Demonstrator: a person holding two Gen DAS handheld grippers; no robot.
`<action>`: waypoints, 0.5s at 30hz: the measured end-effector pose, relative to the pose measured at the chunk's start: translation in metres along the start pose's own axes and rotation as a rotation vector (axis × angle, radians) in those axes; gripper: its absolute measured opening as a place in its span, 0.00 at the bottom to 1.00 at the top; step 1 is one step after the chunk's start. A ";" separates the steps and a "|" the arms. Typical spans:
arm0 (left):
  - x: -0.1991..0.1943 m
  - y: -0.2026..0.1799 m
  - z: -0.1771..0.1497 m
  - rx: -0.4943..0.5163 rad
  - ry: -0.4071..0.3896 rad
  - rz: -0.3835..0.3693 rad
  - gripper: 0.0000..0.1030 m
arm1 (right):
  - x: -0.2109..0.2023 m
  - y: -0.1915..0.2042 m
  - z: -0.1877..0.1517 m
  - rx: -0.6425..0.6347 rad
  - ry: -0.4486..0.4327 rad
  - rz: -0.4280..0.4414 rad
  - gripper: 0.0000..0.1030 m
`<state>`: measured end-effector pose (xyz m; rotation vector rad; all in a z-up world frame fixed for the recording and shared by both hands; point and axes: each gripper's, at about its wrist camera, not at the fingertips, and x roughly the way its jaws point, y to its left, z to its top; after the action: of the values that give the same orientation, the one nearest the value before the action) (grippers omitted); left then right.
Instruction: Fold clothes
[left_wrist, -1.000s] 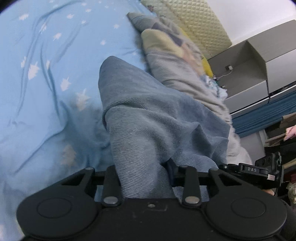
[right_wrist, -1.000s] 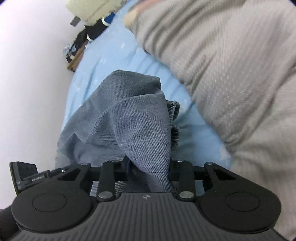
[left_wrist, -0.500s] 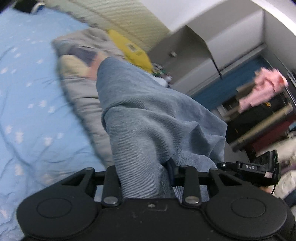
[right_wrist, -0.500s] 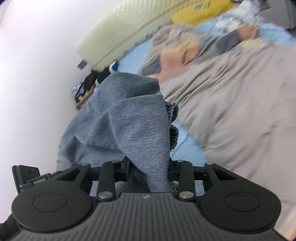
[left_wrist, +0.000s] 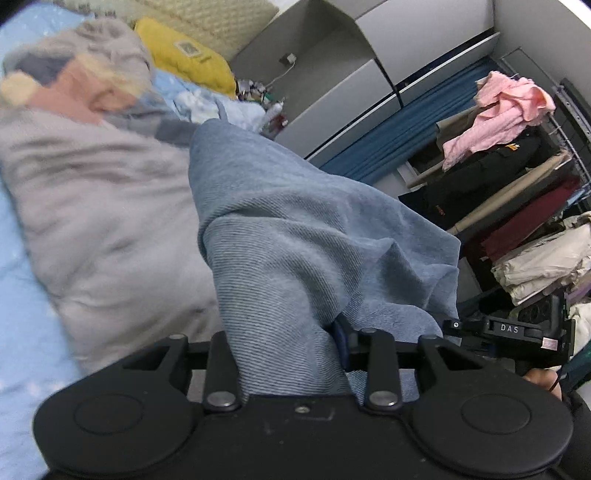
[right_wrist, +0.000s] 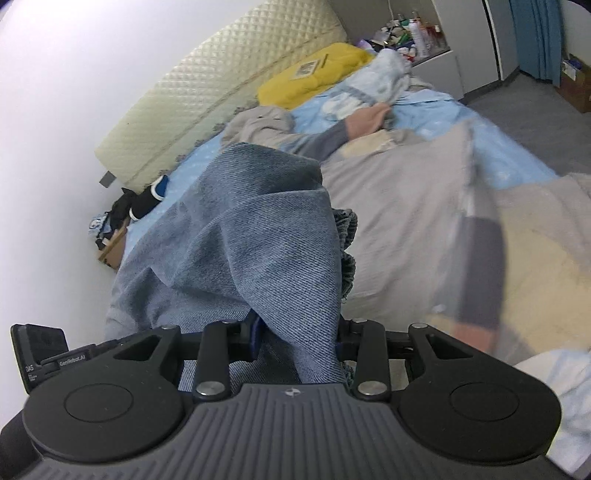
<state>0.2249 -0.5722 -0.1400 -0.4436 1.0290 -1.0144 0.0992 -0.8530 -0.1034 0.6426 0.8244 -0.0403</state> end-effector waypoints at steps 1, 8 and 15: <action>0.016 -0.001 -0.004 -0.008 0.004 0.002 0.31 | 0.000 -0.016 0.004 -0.003 0.003 -0.003 0.35; 0.124 0.023 -0.029 -0.013 0.084 0.120 0.31 | 0.019 -0.102 0.018 0.009 0.000 0.035 0.29; 0.171 0.054 -0.037 0.019 0.122 0.186 0.39 | 0.104 -0.172 -0.013 0.075 0.113 -0.062 0.30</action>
<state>0.2426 -0.6873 -0.2815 -0.2671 1.1472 -0.8916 0.1148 -0.9634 -0.2712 0.6948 0.9556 -0.0926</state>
